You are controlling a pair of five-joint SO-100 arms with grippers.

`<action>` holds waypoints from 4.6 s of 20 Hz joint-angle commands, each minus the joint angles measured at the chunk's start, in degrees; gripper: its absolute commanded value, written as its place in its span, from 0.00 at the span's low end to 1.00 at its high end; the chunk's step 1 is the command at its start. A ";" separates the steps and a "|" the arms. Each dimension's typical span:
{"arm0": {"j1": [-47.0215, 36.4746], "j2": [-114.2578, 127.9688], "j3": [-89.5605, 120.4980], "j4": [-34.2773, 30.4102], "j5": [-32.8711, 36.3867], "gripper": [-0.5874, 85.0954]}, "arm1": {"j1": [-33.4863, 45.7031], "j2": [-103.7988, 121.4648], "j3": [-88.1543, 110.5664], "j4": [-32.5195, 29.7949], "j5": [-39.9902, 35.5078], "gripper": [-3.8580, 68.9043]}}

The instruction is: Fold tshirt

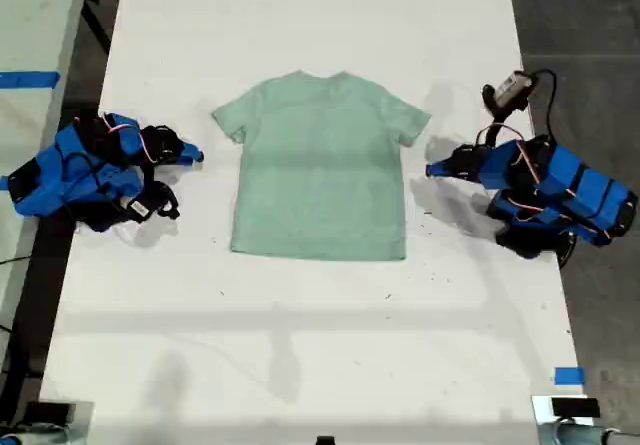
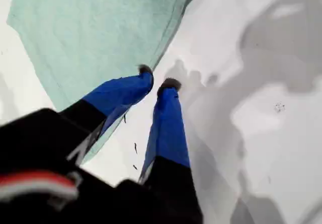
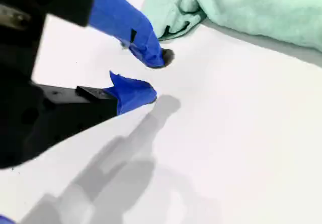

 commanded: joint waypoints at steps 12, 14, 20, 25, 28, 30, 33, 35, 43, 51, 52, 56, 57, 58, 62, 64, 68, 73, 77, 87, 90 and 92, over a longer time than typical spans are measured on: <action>19.16 -0.09 -2.02 2.90 -7.73 0.01 | -15.12 0.53 -2.02 0.26 37.53 0.03; 19.34 -0.18 -1.76 -1.49 -8.70 0.01 | -16.00 0.53 -3.87 0.70 36.04 0.03; 14.68 -22.06 -18.19 -2.72 -7.12 0.01 | -12.30 -18.63 -21.18 2.37 28.39 0.03; 6.06 -51.59 -45.26 2.46 3.96 0.01 | -3.16 -44.21 -43.59 6.86 15.03 0.02; 0.44 -60.21 -54.67 3.60 10.63 0.01 | 2.99 -54.40 -51.86 8.61 7.03 0.02; -2.72 -65.57 -59.50 4.83 14.15 0.01 | 7.03 -60.12 -56.43 9.14 2.11 0.02; -5.89 -73.92 -66.18 5.19 17.49 0.01 | 12.66 -67.50 -62.75 9.40 -4.39 0.02; -9.32 -79.19 -70.58 5.71 19.95 0.01 | 16.00 -72.51 -67.85 9.93 -8.17 0.02; -16.26 -89.21 -78.13 7.56 24.52 0.01 | 22.32 -85.78 -85.08 13.54 -17.67 0.12; -15.73 -90.18 -78.31 7.38 24.52 0.01 | 27.42 -89.82 -73.30 2.55 -26.10 0.46; -15.64 -90.26 -78.31 7.47 24.52 0.01 | 28.12 -90.35 -70.58 -0.35 -27.33 0.46; -15.47 -90.79 -78.22 7.56 24.52 0.01 | 29.88 -97.65 -63.90 -10.99 -30.76 0.46; -15.47 -90.97 -78.22 7.56 24.52 0.01 | 30.15 -100.28 -63.54 -13.18 -31.46 0.46; -15.47 -91.23 -78.22 7.56 24.61 0.01 | 30.32 -102.92 -63.81 -14.59 -31.99 0.46; -15.47 -91.58 -78.22 7.38 24.61 0.01 | 30.67 -111.53 -67.59 -17.14 -33.75 0.46; -15.56 -91.67 -78.22 7.56 24.61 0.01 | 30.76 -113.38 -68.38 -18.11 -34.37 0.30; -15.38 -91.67 -78.22 7.65 24.43 0.01 | 30.94 -114.26 -70.22 -17.93 -34.98 0.09; -15.03 -91.67 -78.05 7.47 24.26 0.01 | 30.15 -114.08 -73.21 -13.71 -34.19 0.03; -14.77 -91.58 -77.78 7.65 24.17 0.01 | 29.71 -105.29 -77.52 -3.69 -31.73 0.03; -14.24 -91.58 -77.17 7.12 24.17 0.01 | 6.86 -117.95 -120.32 13.18 -13.01 0.03; -14.15 -91.58 -76.99 6.94 24.08 0.01 | 2.46 -124.54 -123.57 7.29 -8.79 0.03; -13.80 -91.58 -76.99 7.03 23.91 0.01 | 1.67 -128.41 -122.17 2.02 -7.56 0.03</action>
